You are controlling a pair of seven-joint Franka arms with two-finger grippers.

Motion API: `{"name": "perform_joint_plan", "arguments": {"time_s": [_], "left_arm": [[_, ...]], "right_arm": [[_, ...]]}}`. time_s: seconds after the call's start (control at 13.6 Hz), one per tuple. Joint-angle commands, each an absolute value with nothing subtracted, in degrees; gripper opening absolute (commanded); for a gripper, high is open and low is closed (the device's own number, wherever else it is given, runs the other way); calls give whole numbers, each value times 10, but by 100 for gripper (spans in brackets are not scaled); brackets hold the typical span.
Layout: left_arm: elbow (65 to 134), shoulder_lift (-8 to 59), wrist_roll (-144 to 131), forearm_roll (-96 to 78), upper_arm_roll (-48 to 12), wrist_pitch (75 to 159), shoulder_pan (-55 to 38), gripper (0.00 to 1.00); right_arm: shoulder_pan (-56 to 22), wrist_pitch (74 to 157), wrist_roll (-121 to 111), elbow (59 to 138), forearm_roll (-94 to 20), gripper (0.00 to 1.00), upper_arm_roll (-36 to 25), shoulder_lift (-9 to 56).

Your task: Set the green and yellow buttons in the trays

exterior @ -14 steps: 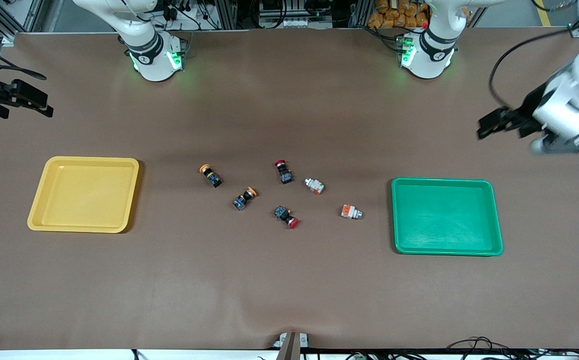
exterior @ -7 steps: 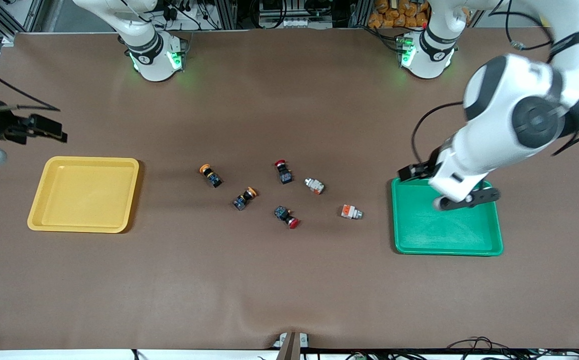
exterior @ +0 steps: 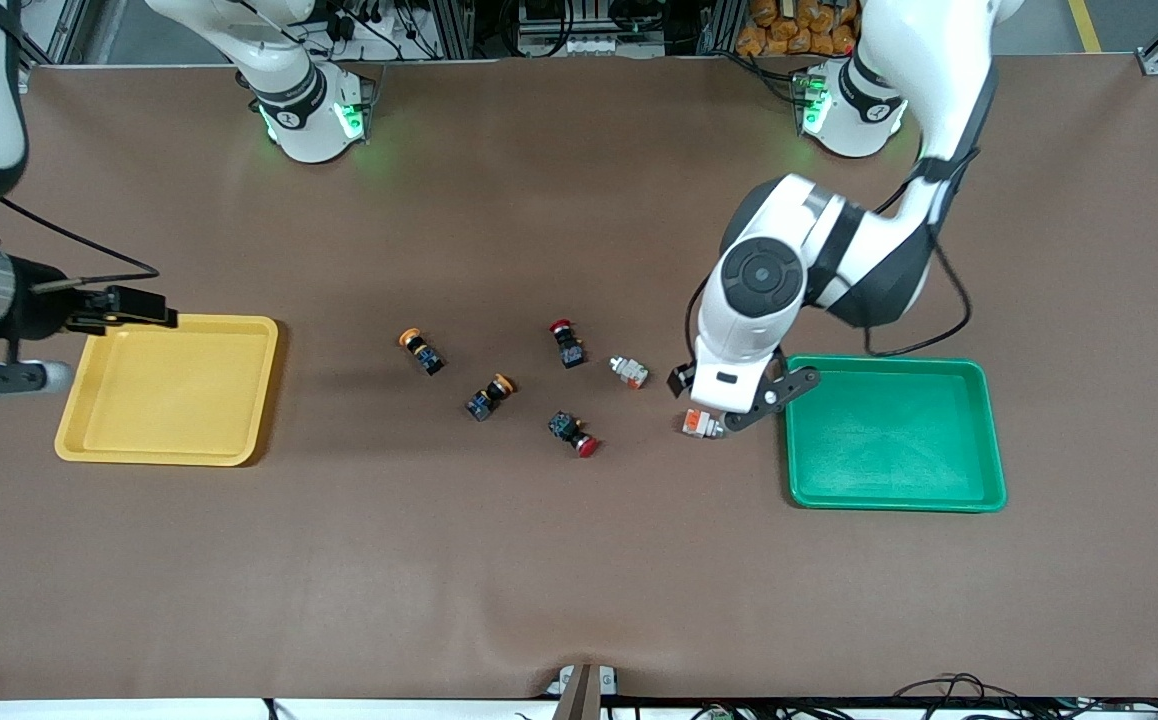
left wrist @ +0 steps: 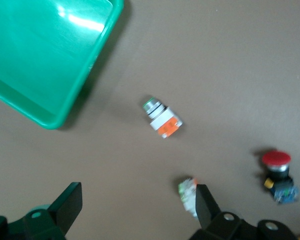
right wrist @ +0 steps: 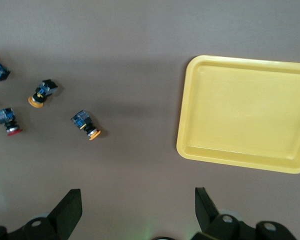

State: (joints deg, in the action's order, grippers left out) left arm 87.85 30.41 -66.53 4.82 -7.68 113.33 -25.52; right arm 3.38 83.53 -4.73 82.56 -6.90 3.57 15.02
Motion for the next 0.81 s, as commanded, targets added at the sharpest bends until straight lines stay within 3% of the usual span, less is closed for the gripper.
{"name": "perform_joint_plan", "arguments": {"time_s": [0.0,0.29,0.51,0.74], "left_arm": [[936,300,-731,55,-77,1209,-255,100],[1004,327,-832,54,-77,1355,-257,100],[1005,352,-880,54,-77,1372,-255,100],[1005,359,-916,53,-77,1382,-246,100]], "right_arm": [[2,871,-61,825,-78,100,36,191],[-52,984,-83,890,-76,100,36,216],[-99,1073,-124,929,-73,100,36,254],[-111,1171,-148,1016,-73,100,36,246]]}}
